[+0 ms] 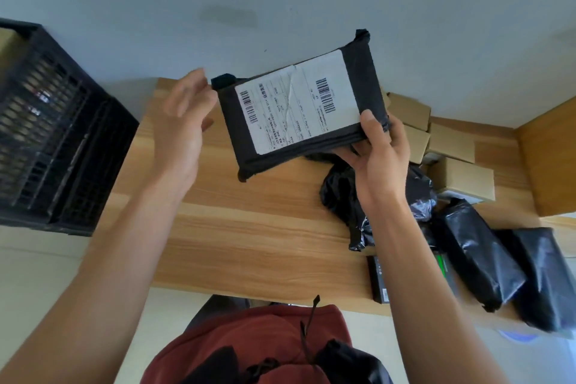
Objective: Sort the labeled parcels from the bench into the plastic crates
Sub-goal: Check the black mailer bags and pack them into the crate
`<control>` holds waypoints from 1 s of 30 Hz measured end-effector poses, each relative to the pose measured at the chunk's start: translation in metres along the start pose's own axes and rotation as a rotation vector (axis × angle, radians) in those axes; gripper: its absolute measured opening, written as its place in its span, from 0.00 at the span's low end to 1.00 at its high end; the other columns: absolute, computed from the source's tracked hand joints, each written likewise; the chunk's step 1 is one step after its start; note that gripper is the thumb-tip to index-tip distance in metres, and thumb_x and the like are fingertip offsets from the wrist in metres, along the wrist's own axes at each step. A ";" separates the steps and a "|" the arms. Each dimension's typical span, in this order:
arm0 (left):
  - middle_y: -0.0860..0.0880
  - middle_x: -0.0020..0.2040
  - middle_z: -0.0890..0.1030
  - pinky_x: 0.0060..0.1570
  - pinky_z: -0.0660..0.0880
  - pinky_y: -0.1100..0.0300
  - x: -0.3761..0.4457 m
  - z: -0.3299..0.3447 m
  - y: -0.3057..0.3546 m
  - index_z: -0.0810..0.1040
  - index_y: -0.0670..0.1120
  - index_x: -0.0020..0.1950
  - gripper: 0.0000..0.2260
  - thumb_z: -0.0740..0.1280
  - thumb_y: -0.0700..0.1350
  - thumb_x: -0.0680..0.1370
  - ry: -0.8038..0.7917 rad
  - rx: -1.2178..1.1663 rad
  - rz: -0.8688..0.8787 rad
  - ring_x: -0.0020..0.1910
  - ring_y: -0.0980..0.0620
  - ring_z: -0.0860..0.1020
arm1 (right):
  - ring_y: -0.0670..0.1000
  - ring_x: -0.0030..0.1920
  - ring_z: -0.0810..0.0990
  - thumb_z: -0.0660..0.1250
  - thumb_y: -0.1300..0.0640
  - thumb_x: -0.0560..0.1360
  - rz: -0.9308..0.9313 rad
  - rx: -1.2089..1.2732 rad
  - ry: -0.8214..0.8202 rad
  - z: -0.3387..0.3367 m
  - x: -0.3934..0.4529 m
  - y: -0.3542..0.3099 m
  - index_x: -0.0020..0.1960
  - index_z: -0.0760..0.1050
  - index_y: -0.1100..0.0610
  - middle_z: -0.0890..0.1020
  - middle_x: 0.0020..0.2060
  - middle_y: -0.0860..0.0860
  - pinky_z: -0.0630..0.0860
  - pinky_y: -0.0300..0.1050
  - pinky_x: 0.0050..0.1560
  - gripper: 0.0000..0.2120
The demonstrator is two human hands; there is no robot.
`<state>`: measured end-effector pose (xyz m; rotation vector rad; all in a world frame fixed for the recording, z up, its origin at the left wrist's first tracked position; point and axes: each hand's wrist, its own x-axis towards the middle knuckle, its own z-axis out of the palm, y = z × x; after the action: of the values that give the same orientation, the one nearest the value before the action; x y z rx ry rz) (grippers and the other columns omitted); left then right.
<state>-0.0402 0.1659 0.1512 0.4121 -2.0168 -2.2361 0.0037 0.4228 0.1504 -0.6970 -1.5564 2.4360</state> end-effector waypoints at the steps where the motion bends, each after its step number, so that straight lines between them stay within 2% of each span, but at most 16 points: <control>1: 0.54 0.67 0.82 0.62 0.78 0.49 -0.010 0.001 -0.004 0.81 0.55 0.65 0.14 0.69 0.45 0.81 0.074 -0.056 -0.004 0.66 0.54 0.80 | 0.62 0.60 0.84 0.70 0.58 0.82 -0.006 0.036 0.034 0.003 -0.003 0.002 0.68 0.73 0.61 0.84 0.58 0.59 0.84 0.61 0.53 0.17; 5: 0.49 0.66 0.81 0.55 0.81 0.52 -0.056 0.018 -0.029 0.79 0.52 0.64 0.16 0.70 0.51 0.77 0.186 -0.182 -0.079 0.64 0.50 0.81 | 0.62 0.62 0.84 0.70 0.57 0.82 0.007 0.171 0.121 0.019 -0.016 0.009 0.67 0.71 0.60 0.82 0.63 0.61 0.83 0.63 0.57 0.16; 7: 0.43 0.65 0.81 0.49 0.81 0.54 -0.068 0.030 -0.037 0.78 0.48 0.62 0.18 0.72 0.50 0.74 0.194 -0.227 -0.148 0.61 0.49 0.80 | 0.62 0.62 0.83 0.69 0.58 0.83 0.014 0.218 0.131 0.027 -0.022 0.012 0.68 0.71 0.59 0.83 0.63 0.60 0.83 0.64 0.58 0.16; 9: 0.42 0.62 0.81 0.45 0.80 0.56 -0.071 0.037 -0.035 0.76 0.46 0.59 0.19 0.74 0.50 0.72 0.222 -0.264 -0.190 0.61 0.47 0.81 | 0.60 0.62 0.84 0.68 0.58 0.83 0.003 0.245 0.132 0.033 -0.029 0.014 0.68 0.72 0.58 0.83 0.62 0.58 0.83 0.63 0.57 0.15; 13: 0.41 0.67 0.78 0.46 0.81 0.55 -0.070 0.048 -0.026 0.74 0.43 0.61 0.25 0.77 0.53 0.70 0.205 -0.304 -0.208 0.65 0.44 0.80 | 0.57 0.63 0.83 0.67 0.58 0.83 0.000 0.338 0.148 0.040 -0.039 0.014 0.68 0.71 0.55 0.83 0.64 0.57 0.84 0.56 0.56 0.14; 15: 0.41 0.69 0.77 0.47 0.83 0.53 -0.070 0.056 -0.019 0.74 0.41 0.66 0.31 0.78 0.54 0.70 0.162 -0.298 -0.213 0.66 0.45 0.79 | 0.54 0.63 0.83 0.67 0.57 0.84 -0.004 0.360 0.168 0.044 -0.043 0.016 0.67 0.71 0.54 0.82 0.65 0.57 0.84 0.53 0.55 0.13; 18: 0.47 0.69 0.78 0.51 0.85 0.47 -0.074 0.071 -0.011 0.71 0.48 0.73 0.33 0.78 0.53 0.71 0.078 -0.300 -0.185 0.68 0.46 0.78 | 0.54 0.63 0.83 0.66 0.56 0.84 0.007 0.388 0.167 0.048 -0.048 0.016 0.65 0.71 0.54 0.81 0.65 0.57 0.84 0.50 0.53 0.11; 21: 0.51 0.69 0.80 0.57 0.83 0.41 -0.076 0.085 -0.006 0.63 0.59 0.77 0.36 0.78 0.49 0.74 0.029 -0.331 -0.113 0.69 0.47 0.78 | 0.55 0.64 0.83 0.67 0.57 0.84 0.036 0.406 0.123 0.049 -0.056 0.021 0.66 0.70 0.55 0.81 0.65 0.58 0.84 0.52 0.55 0.12; 23: 0.51 0.69 0.80 0.59 0.82 0.39 -0.072 0.088 -0.003 0.60 0.60 0.80 0.38 0.77 0.43 0.76 0.063 -0.351 -0.068 0.68 0.48 0.79 | 0.55 0.64 0.83 0.68 0.59 0.83 0.057 0.342 0.065 0.047 -0.064 0.029 0.67 0.70 0.57 0.80 0.65 0.59 0.83 0.56 0.59 0.15; 26: 0.49 0.68 0.81 0.62 0.79 0.36 -0.061 0.079 0.005 0.65 0.57 0.79 0.36 0.75 0.38 0.77 0.085 -0.328 -0.004 0.67 0.48 0.80 | 0.54 0.64 0.83 0.69 0.62 0.82 0.073 0.167 -0.040 0.037 -0.069 0.034 0.68 0.71 0.58 0.81 0.64 0.56 0.83 0.58 0.60 0.15; 28: 0.48 0.66 0.82 0.63 0.79 0.38 -0.053 0.069 0.014 0.68 0.54 0.79 0.34 0.75 0.36 0.77 0.038 -0.270 0.041 0.67 0.48 0.80 | 0.54 0.63 0.83 0.69 0.63 0.82 0.003 0.012 -0.071 0.023 -0.059 0.026 0.67 0.73 0.58 0.83 0.61 0.52 0.84 0.56 0.58 0.15; 30: 0.49 0.65 0.83 0.65 0.78 0.41 -0.045 0.059 0.028 0.71 0.50 0.77 0.31 0.74 0.35 0.77 -0.009 -0.189 0.100 0.66 0.49 0.81 | 0.53 0.66 0.81 0.69 0.62 0.82 -0.106 -0.100 -0.061 0.010 -0.043 0.009 0.68 0.74 0.55 0.81 0.63 0.49 0.83 0.55 0.59 0.16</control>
<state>-0.0157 0.2308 0.1894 0.2762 -1.7671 -2.3422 0.0372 0.3942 0.1582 -0.5454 -1.7029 2.3368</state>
